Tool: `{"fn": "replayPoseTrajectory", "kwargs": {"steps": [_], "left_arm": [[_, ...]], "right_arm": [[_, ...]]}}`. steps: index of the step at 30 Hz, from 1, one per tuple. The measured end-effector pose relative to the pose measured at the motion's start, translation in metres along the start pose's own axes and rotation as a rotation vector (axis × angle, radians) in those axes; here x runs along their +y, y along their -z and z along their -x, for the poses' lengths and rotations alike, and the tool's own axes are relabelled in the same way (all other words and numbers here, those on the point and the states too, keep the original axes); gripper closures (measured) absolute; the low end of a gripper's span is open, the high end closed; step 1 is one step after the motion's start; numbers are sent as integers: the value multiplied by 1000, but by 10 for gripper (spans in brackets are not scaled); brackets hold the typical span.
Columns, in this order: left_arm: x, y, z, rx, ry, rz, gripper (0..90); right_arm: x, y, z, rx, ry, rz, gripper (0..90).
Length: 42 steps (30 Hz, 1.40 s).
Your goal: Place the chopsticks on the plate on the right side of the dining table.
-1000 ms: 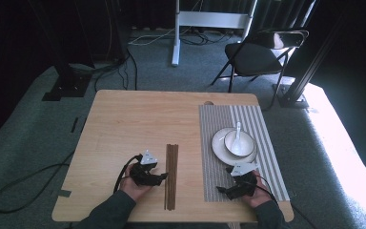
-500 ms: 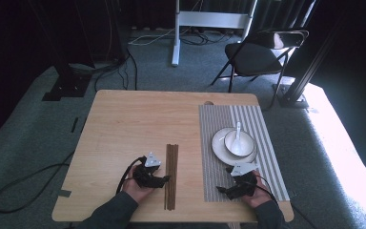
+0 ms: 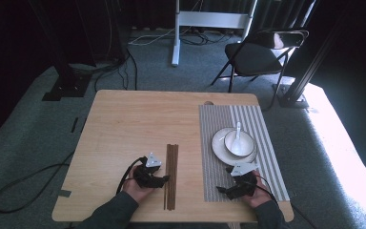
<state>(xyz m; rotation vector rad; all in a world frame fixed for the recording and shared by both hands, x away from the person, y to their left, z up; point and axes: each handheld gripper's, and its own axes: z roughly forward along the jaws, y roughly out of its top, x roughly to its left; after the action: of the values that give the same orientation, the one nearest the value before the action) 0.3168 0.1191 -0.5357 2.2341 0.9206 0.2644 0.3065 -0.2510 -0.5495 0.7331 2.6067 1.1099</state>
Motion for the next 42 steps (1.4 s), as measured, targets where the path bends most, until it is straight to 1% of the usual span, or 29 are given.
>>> {"fn": "replayPoseTrajectory", "kwargs": {"steps": [7,9,20,23,26,29,32,35,39,42], "left_arm": [[0,0,0,14,-9,-5,425],[1,1,0,30,-9,-10,453],[1,4,-3,68,17,-25,569],[1,4,-3,75,22,-28,581],[-1,7,-3,78,45,-34,588],[-2,9,-3,77,47,-43,590],[-2,10,-4,87,44,-54,617],[-2,10,-4,95,54,-49,634],[-2,11,-6,105,51,-58,658],[-2,11,-7,107,60,-57,683]], "right_arm": [[0,0,0,0,-1,0,123],[0,0,0,0,0,0,123],[0,0,0,0,0,0,123],[0,0,0,0,0,-1,123],[0,0,0,0,0,0,123],[0,0,0,0,0,0,123],[0,0,0,0,0,0,123],[0,0,0,0,1,0,123],[0,0,0,-1,0,0,123],[0,0,0,0,-1,-1,123]]}}
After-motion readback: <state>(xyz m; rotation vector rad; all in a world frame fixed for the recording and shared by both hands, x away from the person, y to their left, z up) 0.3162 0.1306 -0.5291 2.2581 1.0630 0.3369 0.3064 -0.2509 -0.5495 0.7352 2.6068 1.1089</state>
